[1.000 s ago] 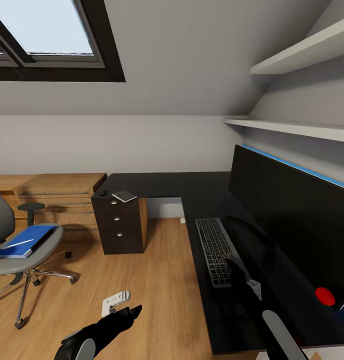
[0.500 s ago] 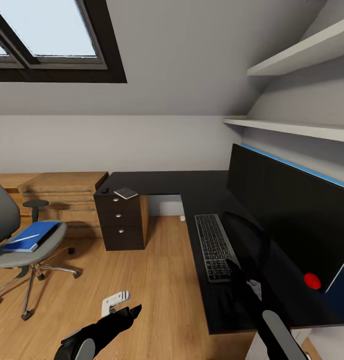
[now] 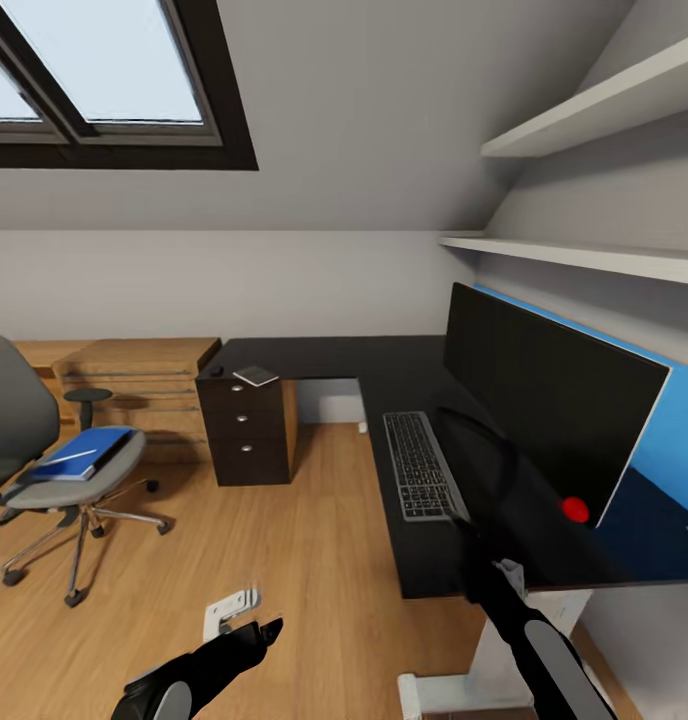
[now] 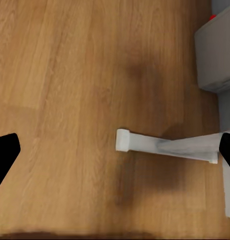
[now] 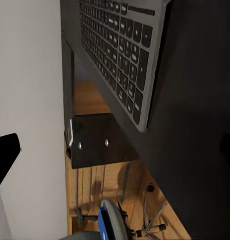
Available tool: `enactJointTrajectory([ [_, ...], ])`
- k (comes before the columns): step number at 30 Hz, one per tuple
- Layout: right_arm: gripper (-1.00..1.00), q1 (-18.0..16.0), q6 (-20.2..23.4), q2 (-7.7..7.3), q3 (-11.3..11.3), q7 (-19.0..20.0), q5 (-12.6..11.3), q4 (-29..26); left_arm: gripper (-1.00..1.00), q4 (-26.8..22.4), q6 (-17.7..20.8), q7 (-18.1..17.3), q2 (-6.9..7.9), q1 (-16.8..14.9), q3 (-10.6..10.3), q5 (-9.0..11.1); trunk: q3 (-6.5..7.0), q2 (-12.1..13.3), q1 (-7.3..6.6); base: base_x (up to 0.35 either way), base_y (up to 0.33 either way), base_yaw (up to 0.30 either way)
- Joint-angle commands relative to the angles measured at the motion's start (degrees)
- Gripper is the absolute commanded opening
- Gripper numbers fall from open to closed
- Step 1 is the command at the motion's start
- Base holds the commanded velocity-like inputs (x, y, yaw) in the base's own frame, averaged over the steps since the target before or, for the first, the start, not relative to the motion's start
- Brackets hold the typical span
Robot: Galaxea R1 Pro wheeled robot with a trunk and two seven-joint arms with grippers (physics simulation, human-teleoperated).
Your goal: In the bedroom, organize the workspace by keeping the computer under the desk, ensuring the monitor is on the desk, placing the keyboard on the desk next to the monitor, placing the mouse on the desk next to the keyboard, moving the folder from the swivel chair onto the desk next to the mouse, stacking the notebook on top of the folder with the pen on top of the notebook, and positioning the swivel chair next to the desk.
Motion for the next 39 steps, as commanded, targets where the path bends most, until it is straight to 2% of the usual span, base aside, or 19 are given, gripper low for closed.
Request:
enactJointTrajectory([
  [1,1.00,0.0,-0.1,-0.05,0.1,-0.3,-0.4,-0.2,1.00,0.3,0.2,0.5,0.02,0.0,0.0,0.6,-0.06,0.0,-0.03,-0.287,-0.184,0.000],
  [5,1.00,0.0,-1.1,-0.06,0.4,-0.2,0.1,-2.0,1.00,0.9,0.0,0.7,0.04,0.0,0.0,0.6,-0.06,0.0,-0.03,-0.221,-0.247,0.000],
  [7,1.00,0.1,-2.3,0.06,0.5,-0.2,2.1,-3.2,1.00,2.0,-0.5,0.8,-0.02,0.0,0.0,0.5,-0.06,0.0,-0.03,-0.098,-0.302,0.000],
  [8,1.00,0.2,-3.2,0.13,0.7,-0.2,4.3,-3.8,1.00,3.2,-1.2,0.8,-0.05,0.0,0.0,0.5,-0.06,0.0,-0.03,-0.056,-0.318,0.000],
  [10,1.00,0.3,-4.1,0.21,0.9,-0.2,7.0,-4.2,1.00,4.3,-2.3,0.8,-0.01,0.0,0.0,0.5,-0.06,0.0,-0.03,-0.040,-0.324,0.000],
  [11,1.00,0.4,-5.1,0.34,1.1,-0.2,9.9,-4.4,1.00,5.6,-3.4,0.7,0.02,0.0,-0.1,0.5,-0.06,0.0,-0.03,-0.023,-0.320,0.000],
  [12,1.00,0.6,-5.5,0.44,1.3,-0.2,11.4,-4.5,1.00,6.3,-3.9,0.7,0.05,0.0,-0.1,0.5,-0.06,0.0,-0.03,-0.018,-0.311,0.000],
  [15,1.00,1.8,-7.0,1.03,2.2,-0.2,17.8,-5.4,1.00,11.5,-5.7,0.4,0.33,0.0,0.0,0.4,-0.06,0.0,-0.03,-0.029,-0.274,0.000],
  [21,1.00,6.6,-8.2,1.37,4.4,-0.3,25.8,-8.8,1.00,17.6,-6.7,0.2,2.69,0.0,0.2,0.1,-0.06,0.0,-0.03,-0.097,-0.195,0.000],
  [23,1.00,8.5,-8.8,1.36,5.8,-0.5,30.6,-9.7,1.00,20.4,-8.3,0.2,3.82,0.0,0.2,0.0,-0.06,0.0,-0.03,-0.045,-0.066,0.000],
  [24,1.00,9.8,-9.0,1.40,6.8,-0.6,34.6,-9.9,1.00,22.6,-10.7,0.1,4.34,0.0,0.2,0.0,-0.06,0.0,-0.03,-0.018,-0.026,0.000],
  [26,1.00,10.6,-9.2,1.42,7.6,-0.7,37.6,-9.6,1.00,24.0,-12.8,0.1,4.55,0.0,0.2,0.0,-0.06,0.0,-0.03,-0.013,-0.019,0.000],
  [28,1.00,12.2,-9.9,1.43,9.0,-1.3,44.0,-8.4,1.00,26.2,-15.9,0.1,4.73,0.0,0.1,-0.2,-0.06,0.0,-0.03,-0.006,-0.009,0.000],
  [31,1.00,13.4,-11.1,1.44,9.8,-2.2,49.0,-7.4,1.00,29.1,-19.4,0.1,4.84,0.0,-0.1,-0.4,-0.06,0.0,-0.03,-0.003,-0.004,0.000],
  [33,1.00,15.1,-13.9,1.44,10.8,-3.6,54.9,-5.7,1.00,31.3,-21.7,0.1,4.89,0.0,-0.2,-0.8,-0.06,0.0,-0.03,-0.001,-0.002,0.000],
  [35,1.00,16.8,-19.0,1.44,12.0,-4.4,59.4,-2.7,1.00,32.3,-23.3,0.2,4.91,0.0,-0.2,-1.4,-0.06,0.0,-0.03,0.000,0.000,0.000],
  [36,1.00,17.0,-20.6,1.44,12.2,-4.5,60.2,-1.8,1.00,32.4,-23.7,0.2,4.91,0.0,-0.2,-1.5,-0.06,0.0,-0.03,0.000,0.000,0.000],
  [38,1.00,17.7,-27.6,1.52,12.8,-4.6,61.9,2.6,1.00,33.0,-24.9,0.2,4.92,0.0,-0.2,-1.7,-0.06,0.0,-0.03,0.000,0.000,0.000],
  [39,1.00,17.7,-29.2,1.54,12.9,-4.7,62.1,4.0,1.00,33.2,-25.2,0.2,4.92,0.0,-0.2,-1.7,-0.06,0.0,-0.03,0.000,0.000,0.000],
])
